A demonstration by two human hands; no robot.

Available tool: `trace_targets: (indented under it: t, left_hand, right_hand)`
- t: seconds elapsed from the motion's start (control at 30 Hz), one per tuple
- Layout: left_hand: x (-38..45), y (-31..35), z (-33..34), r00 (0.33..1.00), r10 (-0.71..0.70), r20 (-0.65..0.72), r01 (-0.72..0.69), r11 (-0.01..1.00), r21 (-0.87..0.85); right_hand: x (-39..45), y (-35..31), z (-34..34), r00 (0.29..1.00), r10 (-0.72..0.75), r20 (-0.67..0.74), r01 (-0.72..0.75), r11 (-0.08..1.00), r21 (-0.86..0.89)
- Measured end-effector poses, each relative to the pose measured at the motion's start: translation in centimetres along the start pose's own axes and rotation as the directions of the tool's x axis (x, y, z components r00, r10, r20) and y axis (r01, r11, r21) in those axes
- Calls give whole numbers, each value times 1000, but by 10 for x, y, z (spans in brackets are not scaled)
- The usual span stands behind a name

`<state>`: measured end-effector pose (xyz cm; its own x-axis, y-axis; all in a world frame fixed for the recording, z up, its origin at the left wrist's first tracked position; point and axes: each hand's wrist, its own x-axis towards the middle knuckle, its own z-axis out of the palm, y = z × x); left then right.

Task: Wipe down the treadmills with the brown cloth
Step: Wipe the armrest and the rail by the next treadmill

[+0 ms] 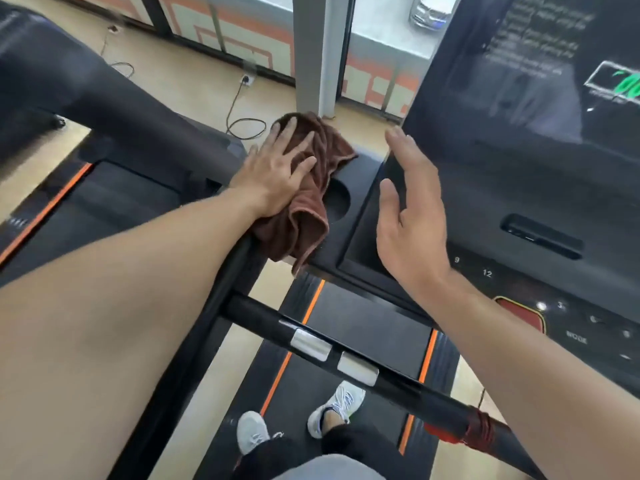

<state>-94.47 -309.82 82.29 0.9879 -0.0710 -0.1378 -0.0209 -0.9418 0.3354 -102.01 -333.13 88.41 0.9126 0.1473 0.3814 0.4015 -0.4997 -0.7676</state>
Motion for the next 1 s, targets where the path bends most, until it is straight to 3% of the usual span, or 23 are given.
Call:
trace_targets:
  t: [0.1,0.3,0.43,0.53,0.63,0.7,0.77,0.83,0.9,0.93,1.0]
  left_hand:
    - [9,2,-2,1000,16,-10,-16,1000,25]
    - [-21,22,5,991,125,56,-135,967,216]
    - [-77,52,32,986,158,53,-160,987,31]
    - [-102,62,34,988,152,38,-149,987,-63]
    - [-126,55,27,969,228,90,-228,974,-15]
    - [-140,43,24,940,308,147,-317,947,43]
    - [-153,29,18,914,372,164,-375,927,-12]
    - [-165,15,13,922,387,-18,-386,915,-120]
    - [-169,-1,12,931,256,-261,-299,944,-140]
    - [-170,-8,12,938,134,-320,-190,971,-148]
    - [-170,-19,16,950,-121,-289,57,973,-222]
  right_hand:
    - [-14,3,-4,1000,-6,29,5,999,31]
    - [-22,-10,6,983,184,25,-186,977,105]
    - [-20,-24,14,955,297,6,-296,950,97]
    - [-25,-36,22,943,331,44,-332,943,24]
    - [-39,-39,35,913,376,159,-371,926,-64]
    - [-47,-38,46,895,370,248,-337,927,-165]
    - [-49,-36,56,885,337,320,-248,925,-287]
    - [-46,-36,66,861,328,388,-134,883,-450]
    - [-43,-35,75,809,386,442,-57,801,-596]
    - [-39,-35,78,788,409,459,-20,763,-646]
    - [-26,-34,84,772,424,473,47,704,-708]
